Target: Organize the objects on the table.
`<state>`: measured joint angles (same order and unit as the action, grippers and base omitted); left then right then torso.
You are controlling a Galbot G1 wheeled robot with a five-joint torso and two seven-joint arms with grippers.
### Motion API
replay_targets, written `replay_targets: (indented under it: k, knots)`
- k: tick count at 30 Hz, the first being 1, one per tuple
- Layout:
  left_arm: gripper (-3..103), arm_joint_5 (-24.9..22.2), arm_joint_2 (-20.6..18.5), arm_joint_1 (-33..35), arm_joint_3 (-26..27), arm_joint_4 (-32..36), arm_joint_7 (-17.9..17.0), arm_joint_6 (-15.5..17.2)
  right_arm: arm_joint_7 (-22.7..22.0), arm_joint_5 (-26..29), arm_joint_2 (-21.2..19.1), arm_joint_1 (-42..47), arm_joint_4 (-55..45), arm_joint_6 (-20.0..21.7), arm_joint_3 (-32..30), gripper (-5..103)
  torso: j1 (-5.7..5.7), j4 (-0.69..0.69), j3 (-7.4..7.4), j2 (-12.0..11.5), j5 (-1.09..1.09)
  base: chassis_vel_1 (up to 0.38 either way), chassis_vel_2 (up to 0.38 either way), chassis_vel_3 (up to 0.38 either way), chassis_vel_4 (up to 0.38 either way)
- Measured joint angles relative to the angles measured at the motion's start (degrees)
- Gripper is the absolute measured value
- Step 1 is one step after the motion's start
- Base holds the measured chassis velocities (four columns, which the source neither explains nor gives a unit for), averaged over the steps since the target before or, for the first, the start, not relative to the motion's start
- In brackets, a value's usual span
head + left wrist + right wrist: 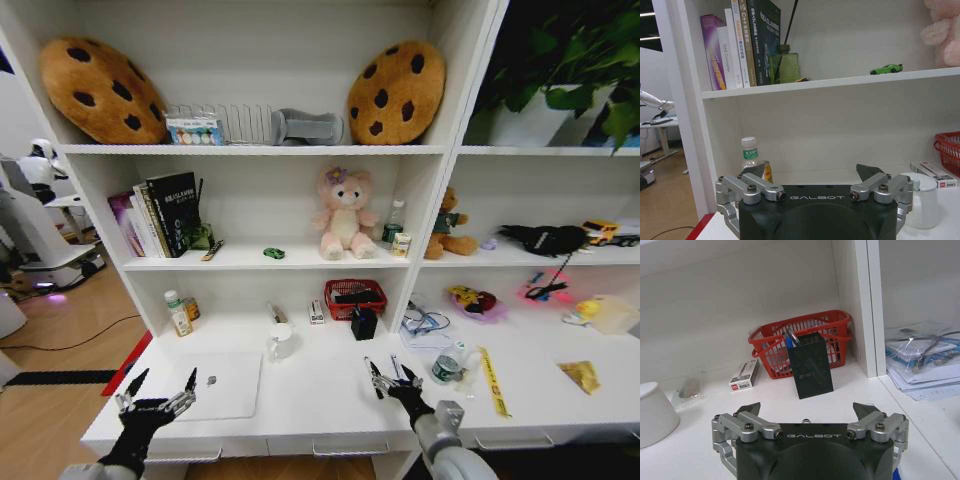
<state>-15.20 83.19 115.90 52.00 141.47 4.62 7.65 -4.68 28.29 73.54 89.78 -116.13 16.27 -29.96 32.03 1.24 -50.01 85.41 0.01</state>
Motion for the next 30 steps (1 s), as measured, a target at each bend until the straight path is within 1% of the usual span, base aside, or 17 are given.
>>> replay_targets:
  k: [3,4,6,7,8,9,10,11,13,14,19,20,21,22,25,28,30]
  knots:
    - [100,0.0,0.0,0.0,0.0,0.0,0.0,0.0,-0.8,0.3,-2.3,-3.7,3.5,1.1,1.4,100,0.00,0.00,0.00,0.0,0.00,0.000,0.000,0.000,0.000]
    - [100,0.0,0.0,0.0,0.0,0.0,0.0,0.0,-0.8,0.3,-2.3,-3.7,3.5,1.1,1.4,100,0.00,0.00,0.00,0.0,0.00,0.000,0.000,0.000,0.000]
    - [100,0.0,0.0,0.0,0.0,0.0,0.0,0.0,-1.1,1.3,-5.0,-5.3,5.2,1.6,2.7,100,-0.01,0.00,0.00,0.0,-0.01,0.000,0.000,0.000,0.000]
    - [100,0.0,0.0,0.0,0.0,0.0,0.0,0.0,-1.1,1.3,-5.0,-5.3,5.2,1.6,2.7,100,-0.01,0.00,0.00,0.0,-0.01,0.000,0.000,0.000,0.000]
    - [100,0.0,0.0,0.0,0.0,0.0,0.0,0.0,-1.1,2.0,-7.2,-6.5,6.4,1.7,3.7,100,-0.01,-0.01,0.00,0.0,0.00,0.000,0.000,0.000,0.000]
    - [100,0.0,0.0,0.0,0.0,0.0,0.0,0.0,-0.8,2.2,-8.1,-7.0,7.0,1.7,4.0,100,-0.01,-0.01,0.00,0.0,-0.01,0.000,0.000,0.000,0.000]
    - [100,0.0,0.0,0.0,0.0,0.0,0.0,0.0,-0.1,2.8,-10.0,-8.6,8.6,1.7,4.8,100,-0.01,0.00,0.00,0.0,-0.01,0.000,0.000,0.000,0.000]
    - [100,0.0,0.0,0.0,0.0,0.0,0.0,0.0,-0.1,2.8,-10.0,-8.6,8.6,1.7,4.8,100,-0.01,0.00,0.00,0.0,-0.01,0.000,0.000,0.000,0.000]
    - [100,0.0,0.0,0.0,0.0,0.0,0.0,0.0,0.2,3.8,-12.1,-11.3,10.5,2.0,5.9,100,-0.01,-0.01,0.00,0.0,-0.01,0.000,0.000,0.000,0.000]
    - [100,0.0,0.0,0.0,0.0,0.0,0.0,0.0,0.3,3.8,-12.5,-12.1,11.0,2.1,6.2,100,-0.01,-0.01,0.00,0.0,-0.01,0.000,0.000,0.000,0.000]
    - [100,0.0,0.0,0.0,0.0,0.0,0.0,0.0,0.1,4.3,-12.7,-13.6,11.6,2.8,7.3,100,-0.01,-0.01,0.00,0.0,-0.01,0.000,0.000,0.000,0.000]
    - [100,0.0,0.0,0.0,0.0,0.0,0.0,0.0,-0.1,4.5,-12.6,-13.8,11.8,3.1,7.7,102,-0.01,-0.01,0.00,0.0,-0.01,0.000,0.000,0.000,0.000]
    - [100,0.0,0.0,0.0,0.0,0.0,0.0,0.0,-0.1,4.5,-12.6,-13.8,11.8,3.1,7.7,102,-0.01,-0.01,0.00,0.0,-0.01,0.000,0.000,0.000,0.000]
    - [100,0.0,0.0,0.0,0.0,0.0,0.0,0.0,-0.2,4.5,-12.5,-13.7,11.9,3.2,8.2,100,-0.01,0.00,0.00,0.0,-0.01,0.000,0.000,0.000,0.000]
    - [100,0.0,0.0,0.0,0.0,0.0,0.0,0.0,-0.2,4.4,-11.8,-13.6,12.1,3.2,9.1,99,-0.01,0.00,0.00,0.0,-0.02,0.000,0.000,0.000,0.000]
    - [100,0.0,0.0,0.0,0.0,0.0,0.0,0.0,-0.3,3.8,-10.1,-13.6,12.5,3.3,9.9,99,-0.01,0.00,0.00,0.0,-0.02,0.000,0.000,0.000,0.000]
    - [100,0.0,0.0,0.0,0.0,0.0,0.0,0.0,-0.5,3.2,-8.3,-13.7,13.1,3.3,10.6,99,-0.01,-0.01,0.01,0.0,-0.01,0.000,0.000,0.000,0.000]
